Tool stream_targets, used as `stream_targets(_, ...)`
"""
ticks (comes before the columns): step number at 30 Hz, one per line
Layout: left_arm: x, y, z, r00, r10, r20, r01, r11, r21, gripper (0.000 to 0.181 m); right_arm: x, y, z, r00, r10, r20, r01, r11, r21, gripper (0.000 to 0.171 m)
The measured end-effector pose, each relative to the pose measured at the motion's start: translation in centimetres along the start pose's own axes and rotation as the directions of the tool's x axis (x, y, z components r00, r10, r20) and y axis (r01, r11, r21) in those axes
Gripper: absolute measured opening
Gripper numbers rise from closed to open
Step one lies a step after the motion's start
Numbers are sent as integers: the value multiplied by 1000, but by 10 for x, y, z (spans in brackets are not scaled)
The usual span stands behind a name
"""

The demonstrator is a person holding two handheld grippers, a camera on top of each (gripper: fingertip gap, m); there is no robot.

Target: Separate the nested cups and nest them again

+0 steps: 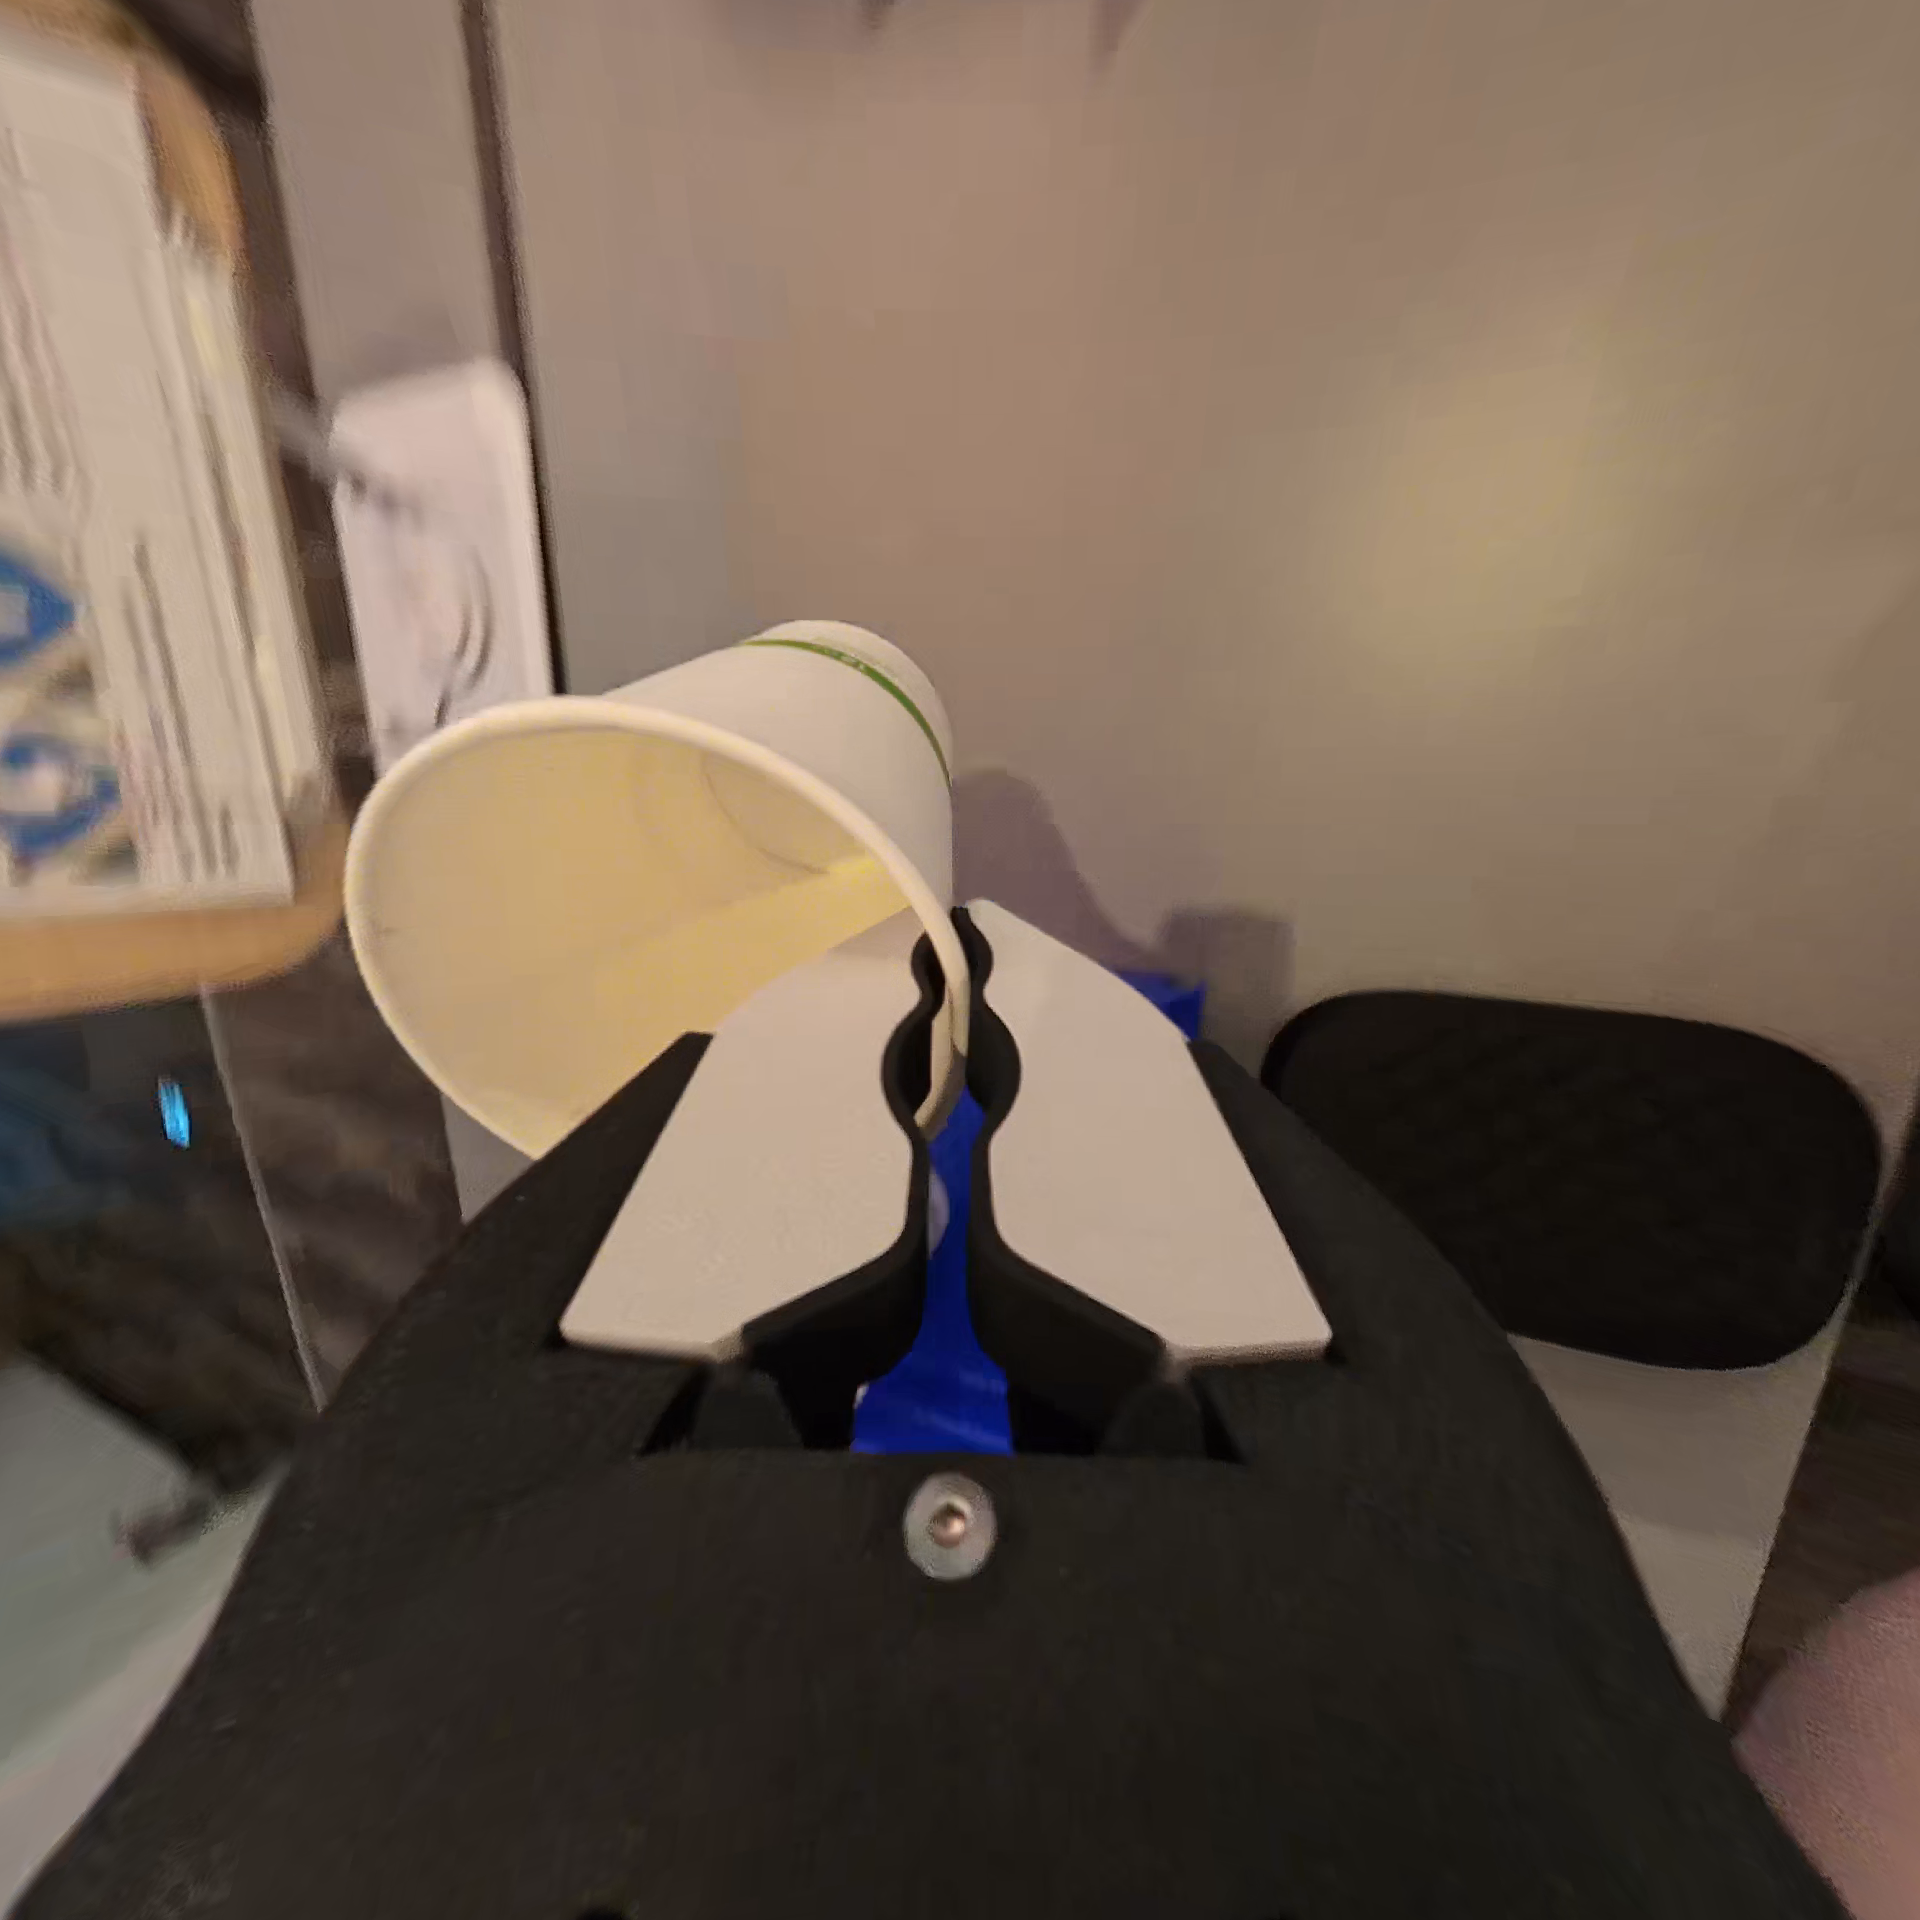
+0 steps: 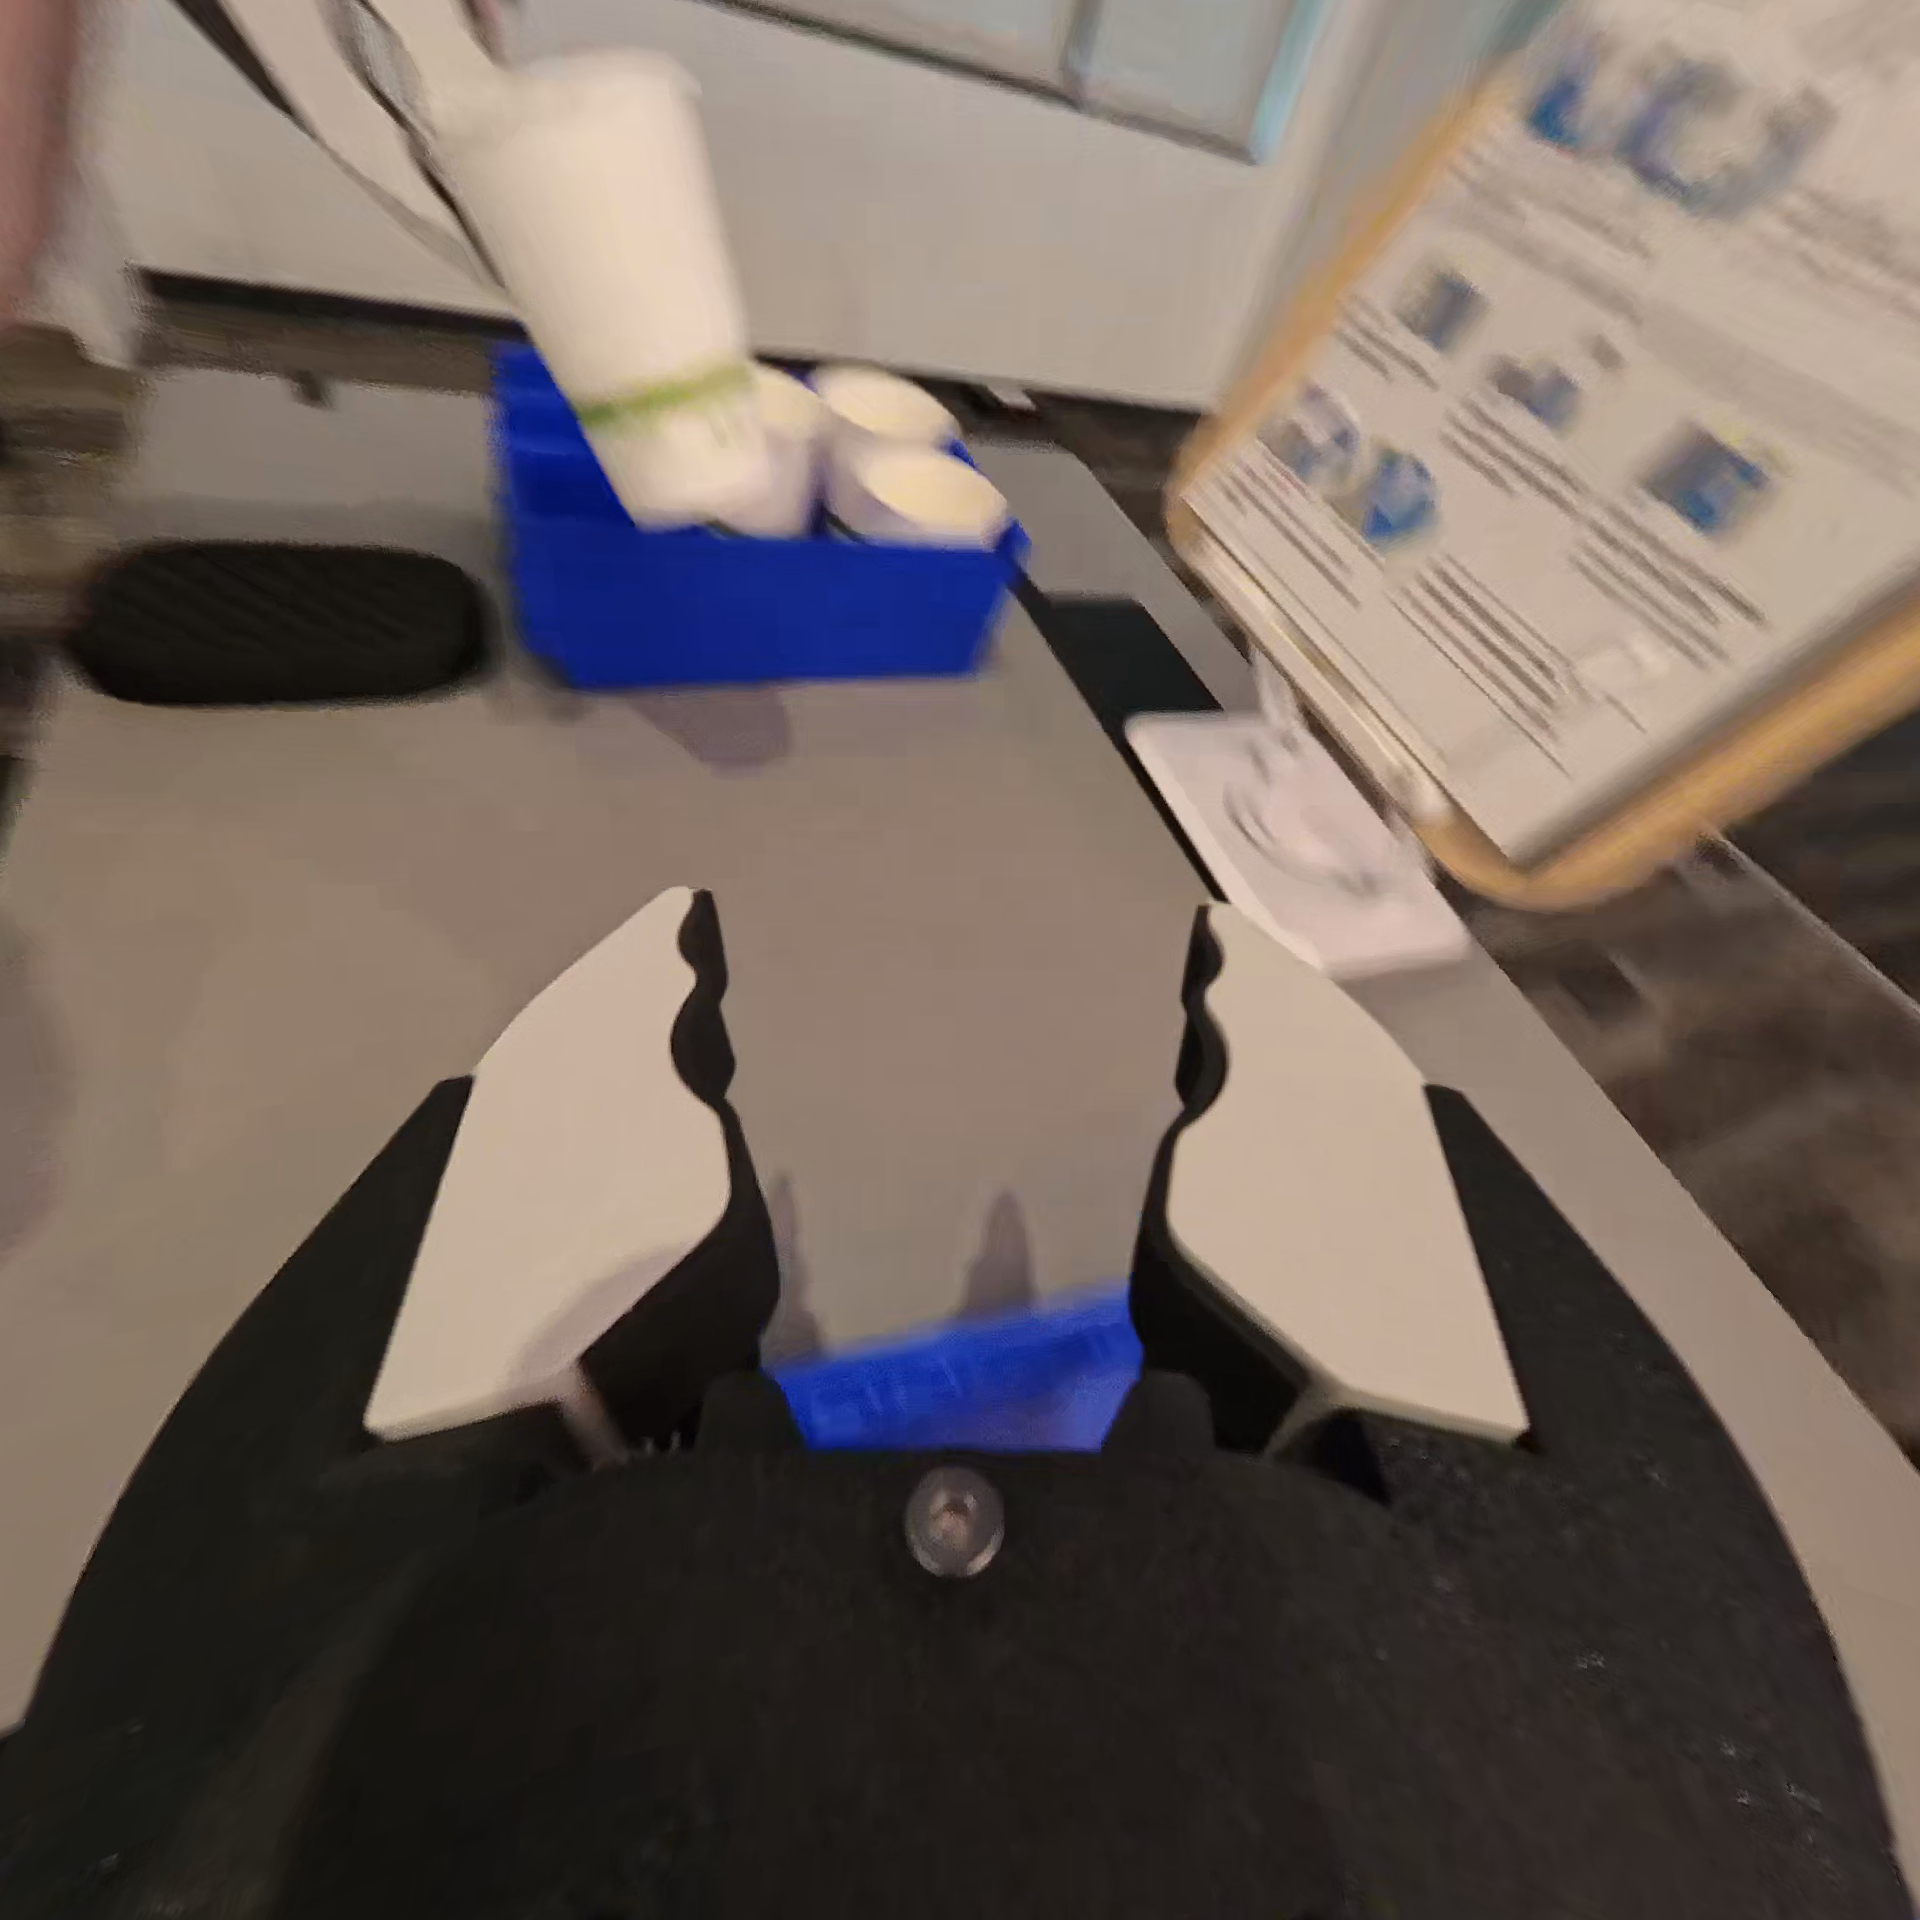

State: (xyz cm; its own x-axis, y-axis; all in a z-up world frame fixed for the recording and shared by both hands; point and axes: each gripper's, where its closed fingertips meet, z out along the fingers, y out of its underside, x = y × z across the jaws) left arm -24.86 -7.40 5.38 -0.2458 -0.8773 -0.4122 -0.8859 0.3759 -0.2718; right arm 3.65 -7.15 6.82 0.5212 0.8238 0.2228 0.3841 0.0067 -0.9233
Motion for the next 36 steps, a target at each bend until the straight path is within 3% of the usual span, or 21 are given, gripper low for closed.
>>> stream_targets(3, 24, -53, 10, 978, 173, -113, -164, 983, 88, 1, -61, -42, 34, 970, -25, 242, -2, 994, 109, 86)
stream_targets(7, 40, -100, 30, 926, 310, -215, -281, 947, 155, 0, -105, -53, 65, 921, -10, 390, -36, 993, 110, 91)
stream_targets(13, 46, -134, 42, 878, 405, -257, -376, 913, 157, 0, -120, -28, 91, 883, 76, 463, -72, 997, -25, 94)
stream_targets(20, 43, -142, 45, 883, 400, -244, -365, 914, 175, 2, -124, -27, 86, 849, 81, 522, -81, 996, -23, 85)
stream_targets(24, 26, -146, 43, 932, 337, -132, -313, 934, 173, 44, -118, -31, 82, 847, 94, 523, -110, 994, 0, 84)
stream_targets(26, 11, -147, 36, 958, 285, -37, -273, 942, 193, 63, -105, -29, 76, 874, 90, 477, -103, 995, 1, 84)
stream_targets(28, -2, -147, 22, 977, 212, 37, -215, 944, 252, 63, -78, -28, 60, 923, 81, 377, -91, 996, 9, 85)
stream_targets(30, -8, -145, 8, 988, 132, 77, -150, 932, 329, 60, -28, -28, 26, 981, 93, 171, -106, 992, 65, 85)
stream_targets(31, -9, -140, 4, 991, 100, 90, -126, 929, 347, 59, 10, -23, 3, 991, 131, -8, -129, 987, 97, 85)
stream_targets(33, -7, -126, 4, 991, 71, 117, -107, 937, 333, 58, 80, 0, -53, 909, 237, -343, -185, 967, 178, 84)
stream_targets(34, -5, -118, 7, 989, 70, 127, -107, 944, 312, 58, 100, 14, -73, 864, 296, -408, -221, 950, 222, 84)
stream_targets(36, 3, -106, 14, 988, 75, 131, -109, 956, 272, 58, 114, 38, -88, 838, 398, -374, -304, 908, 287, 84)
